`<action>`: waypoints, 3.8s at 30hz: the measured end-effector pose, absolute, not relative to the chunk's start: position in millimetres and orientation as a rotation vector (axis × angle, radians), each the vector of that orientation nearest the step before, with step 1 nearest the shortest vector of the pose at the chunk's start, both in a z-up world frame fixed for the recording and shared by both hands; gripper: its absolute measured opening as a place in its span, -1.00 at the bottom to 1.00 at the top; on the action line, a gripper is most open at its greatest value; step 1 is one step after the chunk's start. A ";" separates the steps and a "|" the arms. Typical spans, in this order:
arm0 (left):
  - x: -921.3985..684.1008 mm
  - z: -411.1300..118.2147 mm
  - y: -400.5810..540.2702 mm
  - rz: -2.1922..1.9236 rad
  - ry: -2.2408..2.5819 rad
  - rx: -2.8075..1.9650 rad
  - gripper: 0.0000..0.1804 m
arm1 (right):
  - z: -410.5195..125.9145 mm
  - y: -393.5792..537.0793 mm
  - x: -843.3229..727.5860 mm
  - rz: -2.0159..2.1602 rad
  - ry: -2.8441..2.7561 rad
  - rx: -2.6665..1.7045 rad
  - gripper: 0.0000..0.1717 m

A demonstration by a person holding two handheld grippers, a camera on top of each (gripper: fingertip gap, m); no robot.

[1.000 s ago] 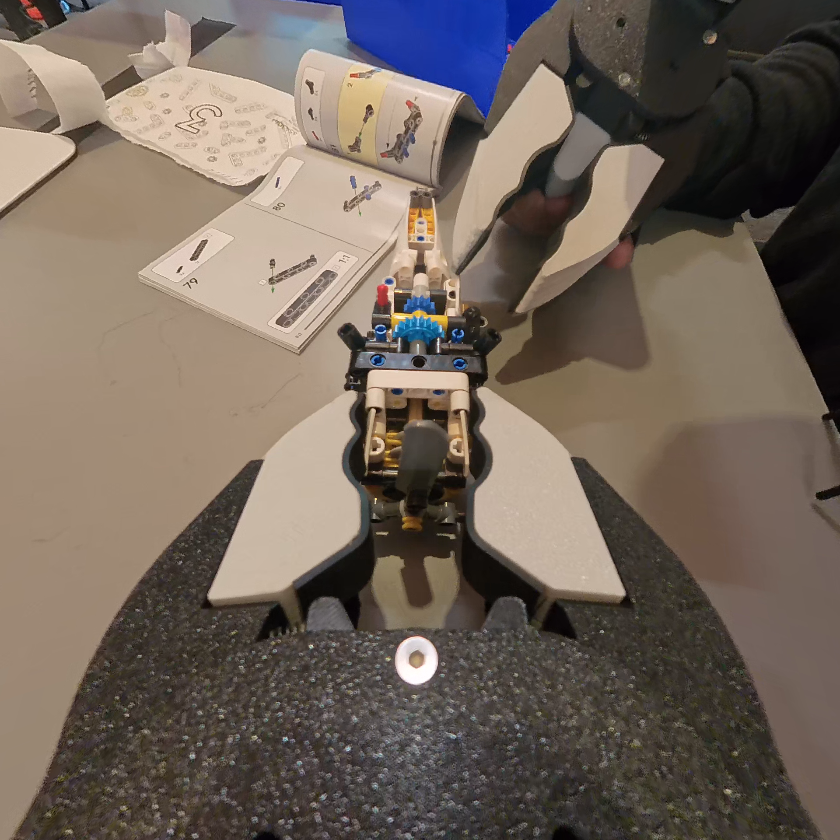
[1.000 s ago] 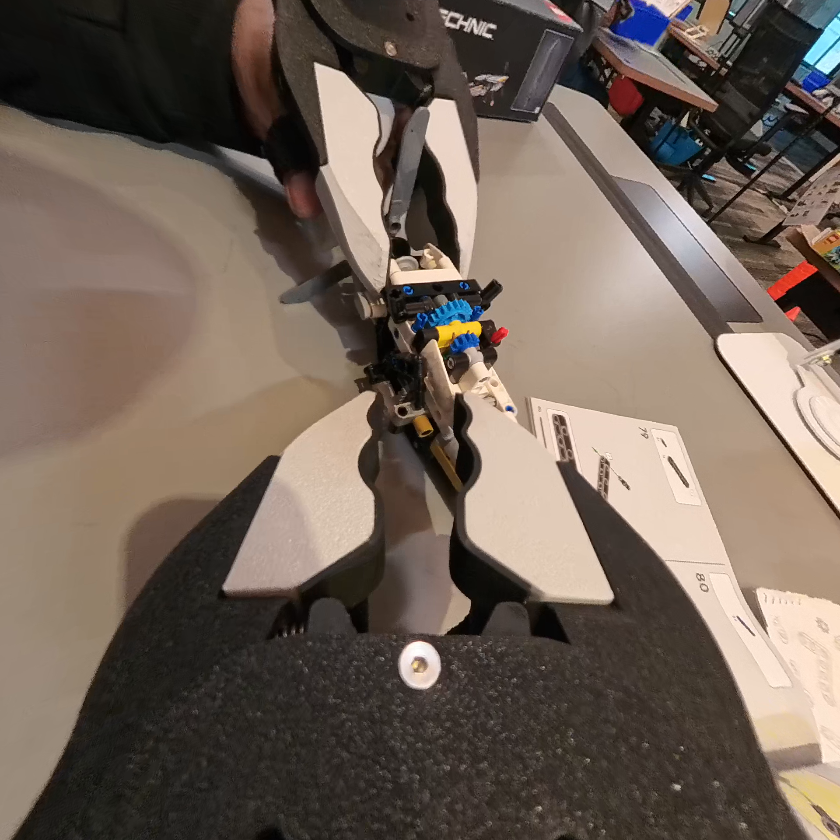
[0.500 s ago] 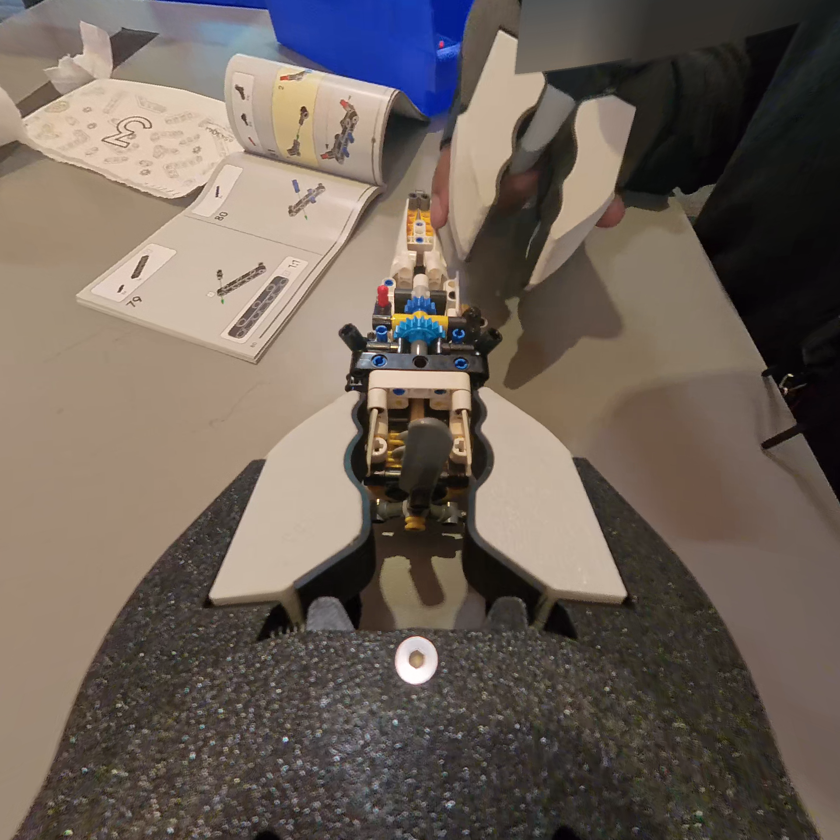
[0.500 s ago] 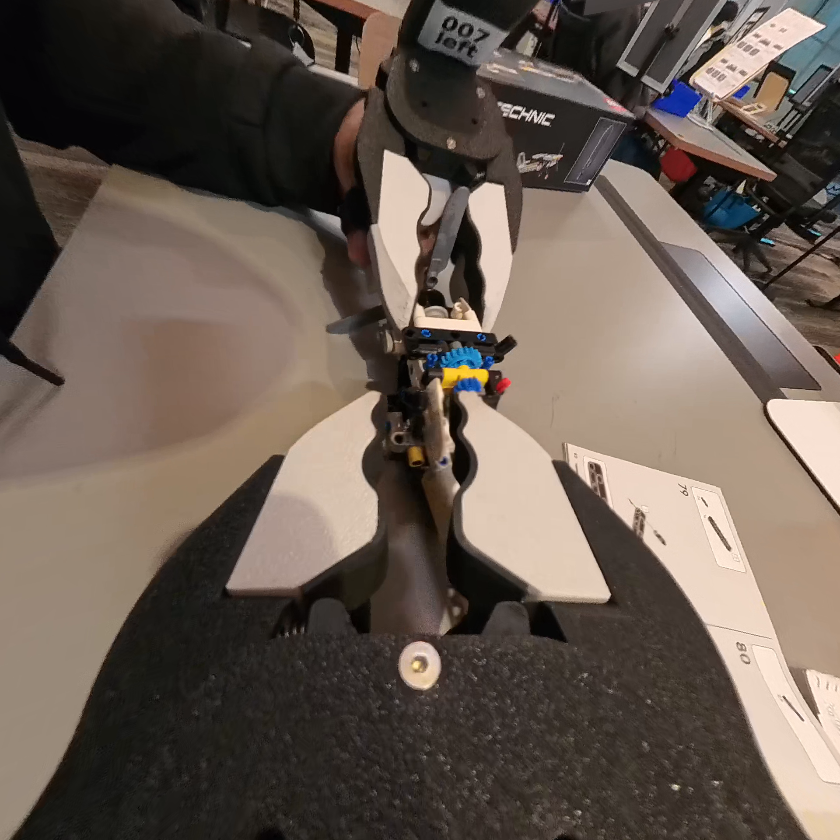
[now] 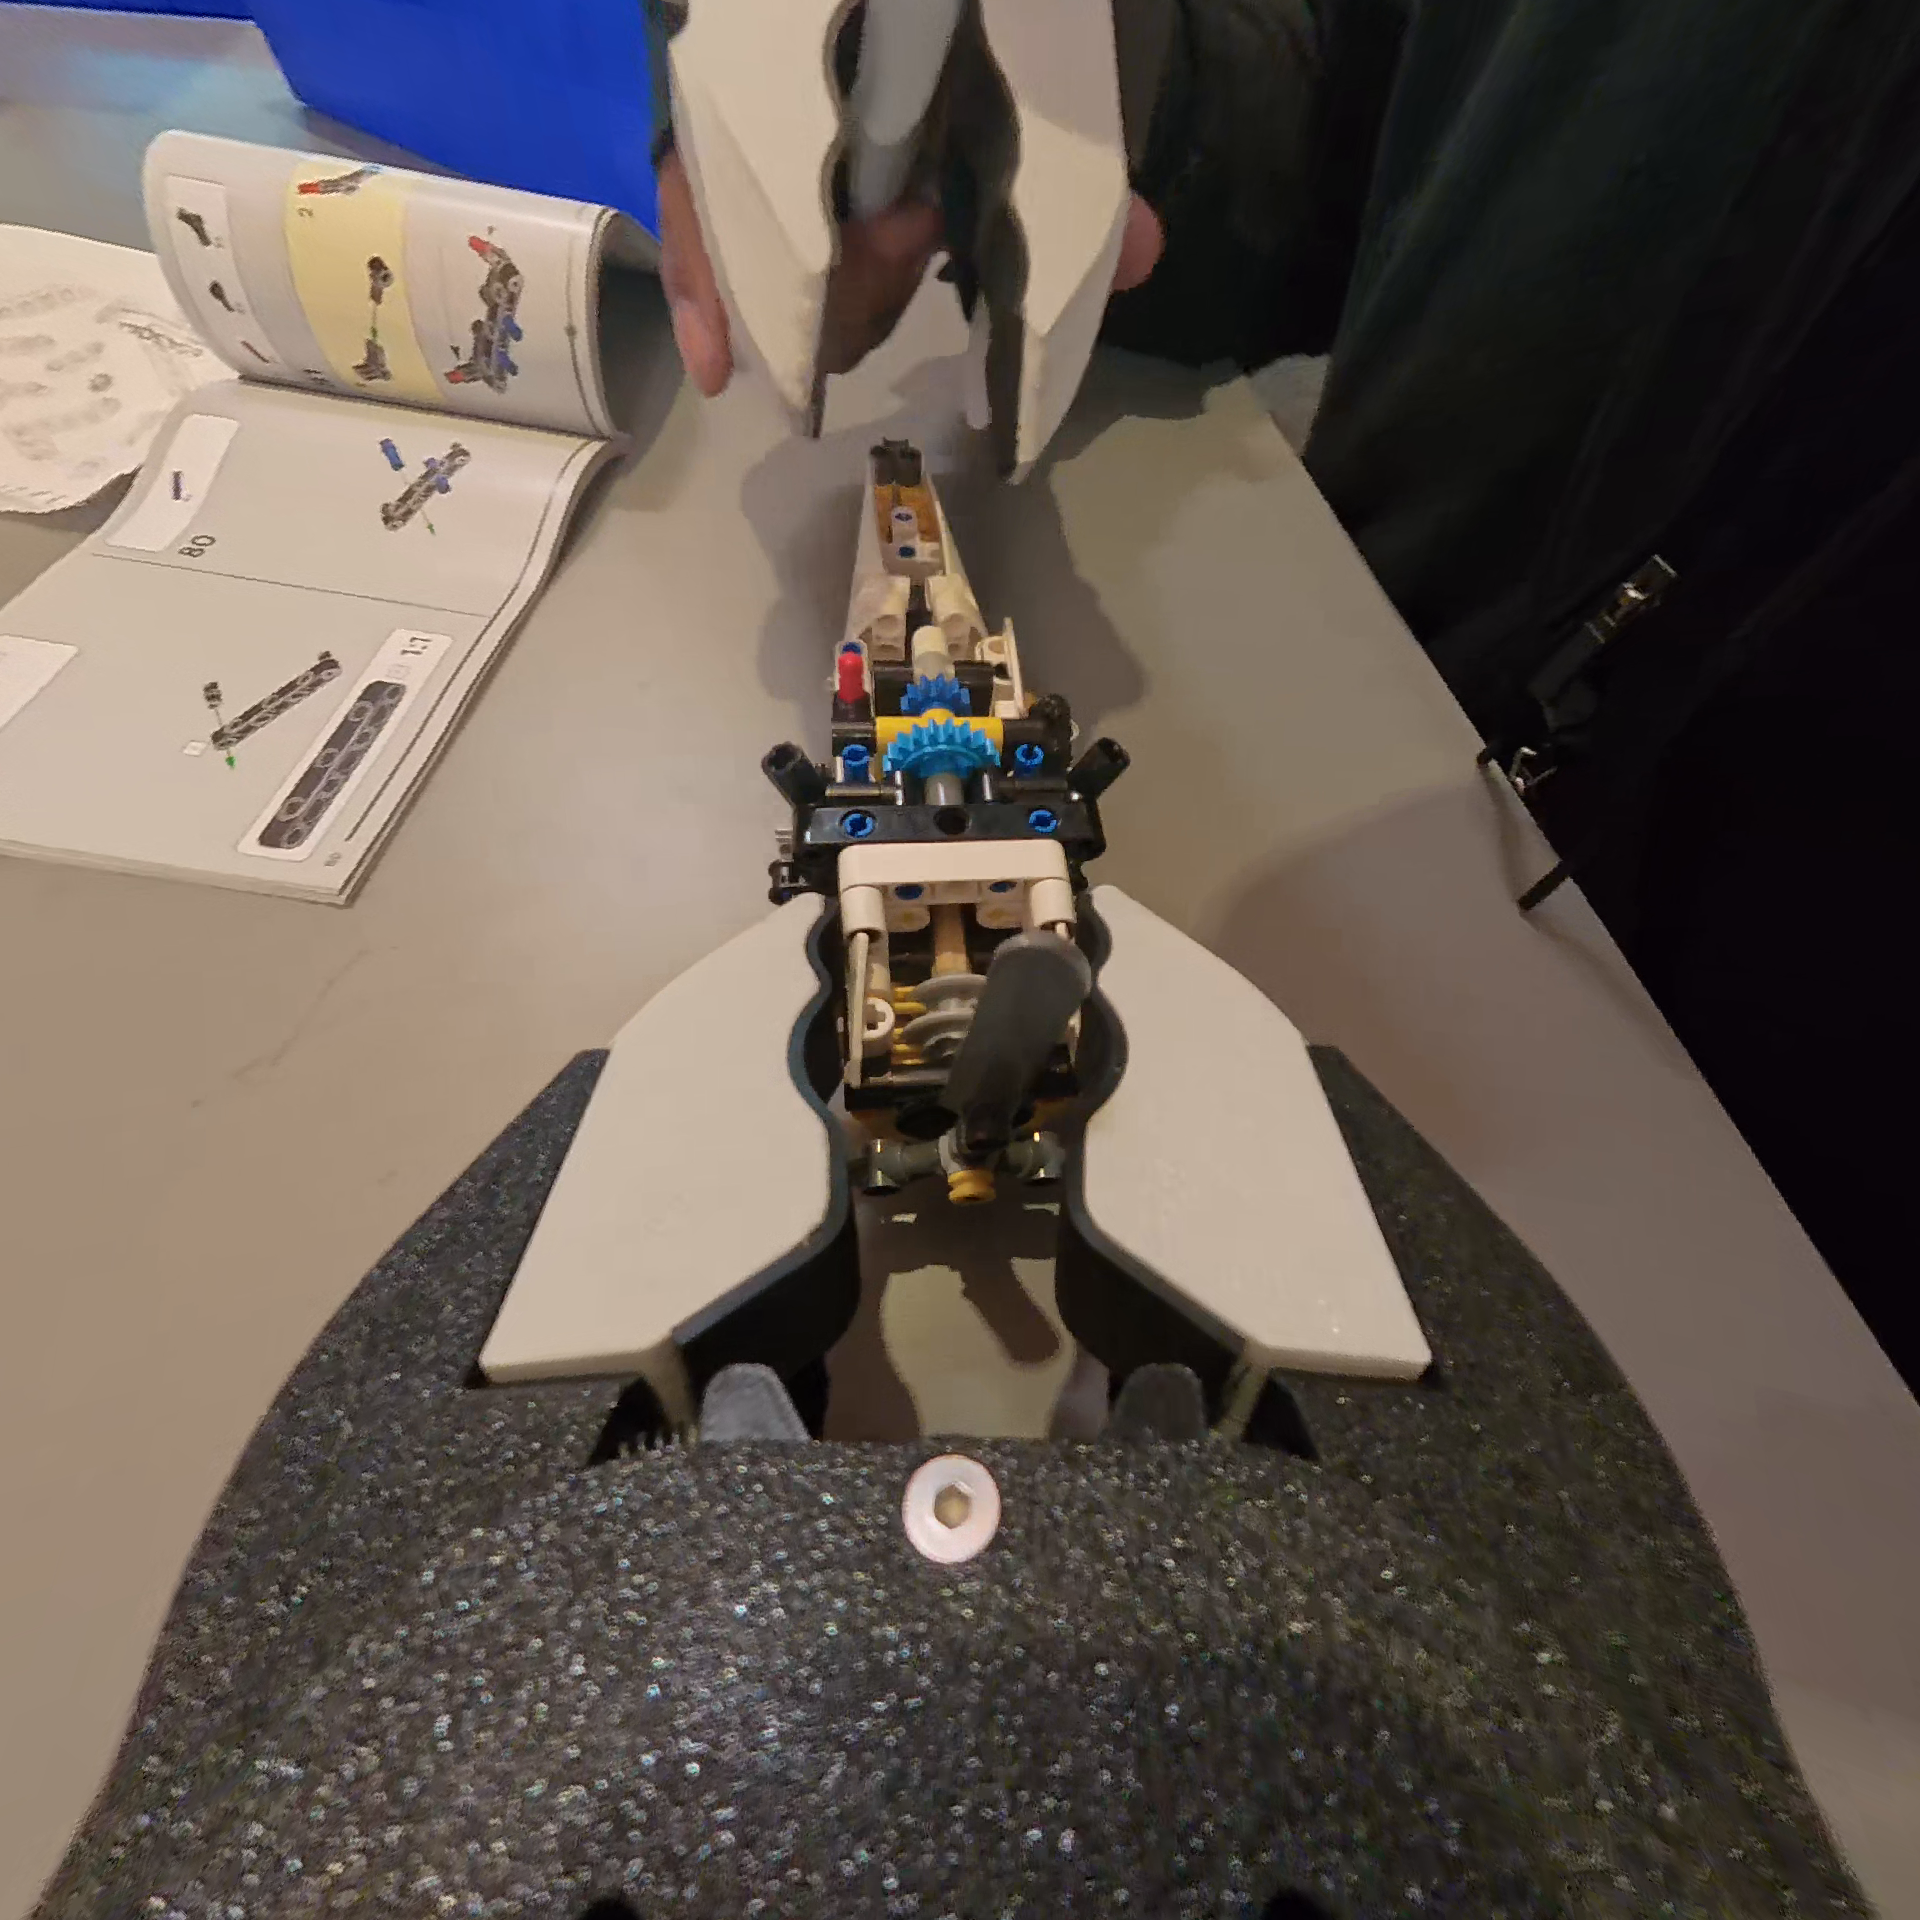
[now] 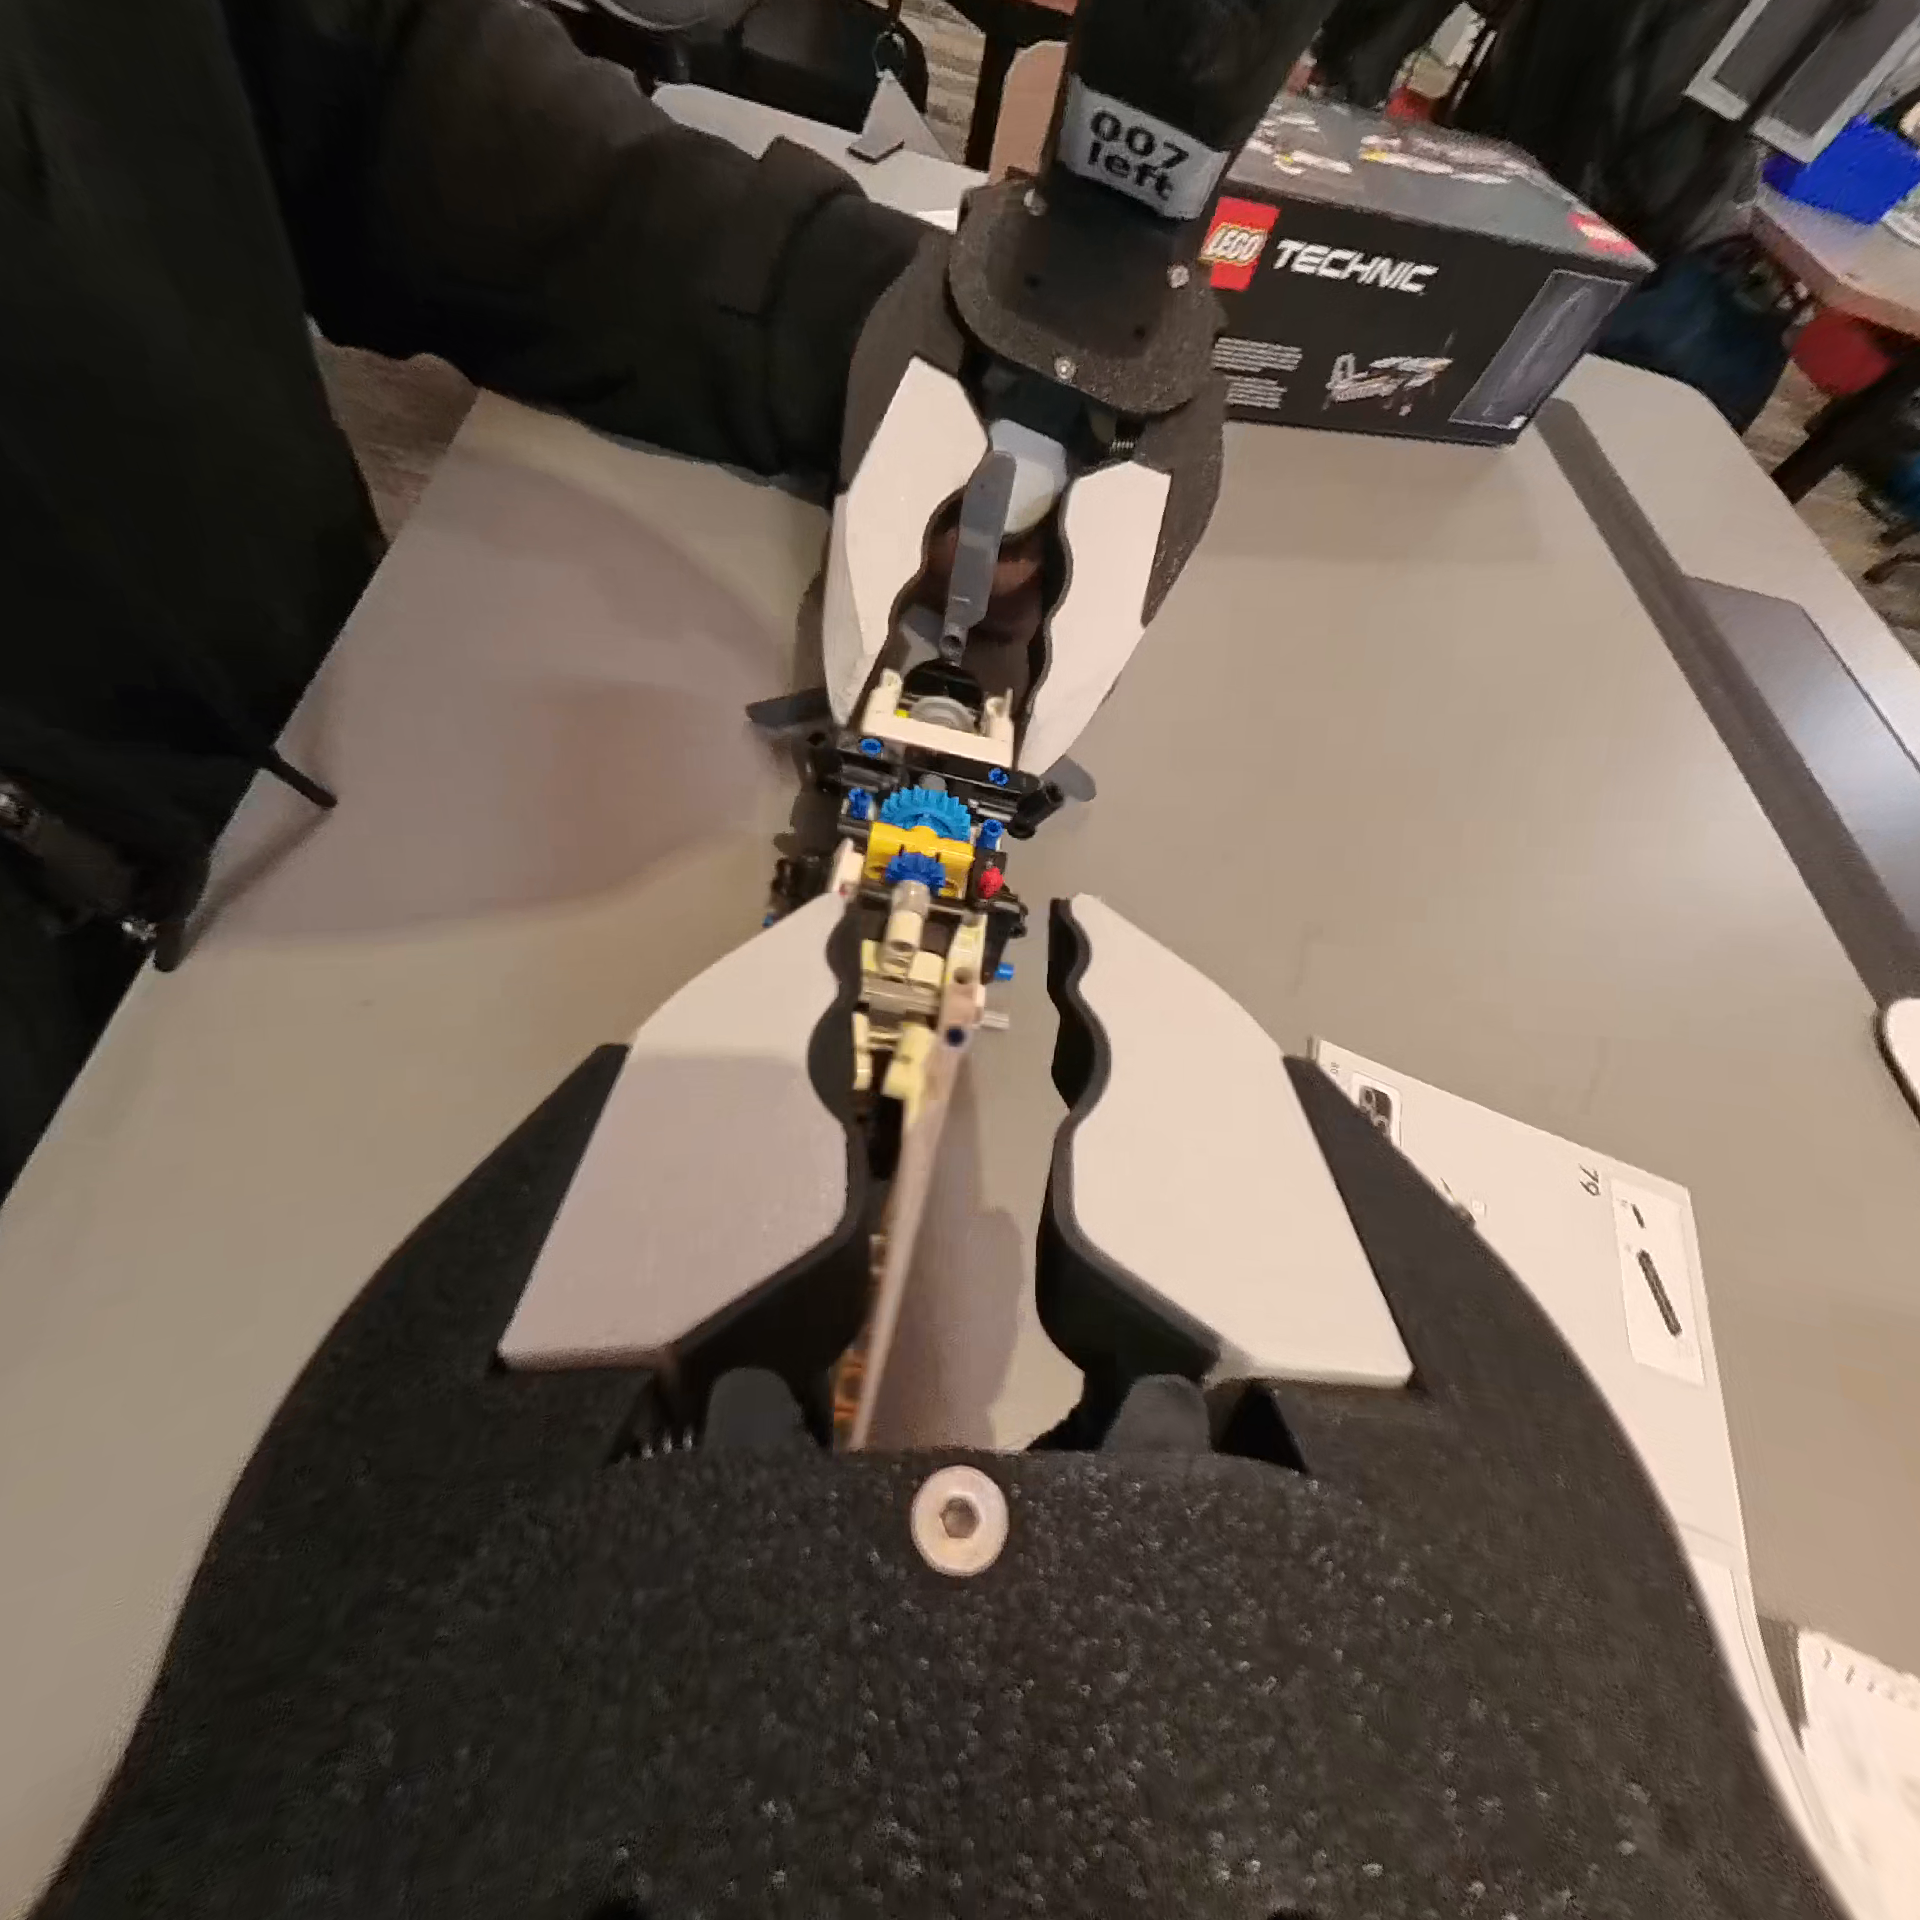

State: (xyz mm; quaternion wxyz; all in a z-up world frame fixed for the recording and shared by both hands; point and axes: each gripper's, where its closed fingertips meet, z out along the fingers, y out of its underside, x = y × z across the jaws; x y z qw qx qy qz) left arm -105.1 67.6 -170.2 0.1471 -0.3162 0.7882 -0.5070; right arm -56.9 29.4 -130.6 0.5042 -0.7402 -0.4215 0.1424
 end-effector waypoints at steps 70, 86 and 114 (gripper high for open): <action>-114.5 -184.4 32.1 -0.690 2.770 -0.758 -0.27 | -166.5 20.3 -109.8 0.349 -0.858 -2.097 -0.39; -112.0 -185.4 26.6 -0.625 2.800 -0.752 -0.24 | -173.3 15.1 -112.2 0.464 -0.854 -2.180 -0.42; -113.1 -192.1 22.3 -0.658 2.818 -0.861 -0.27 | -176.3 16.2 -110.7 0.505 -0.827 -2.224 -0.48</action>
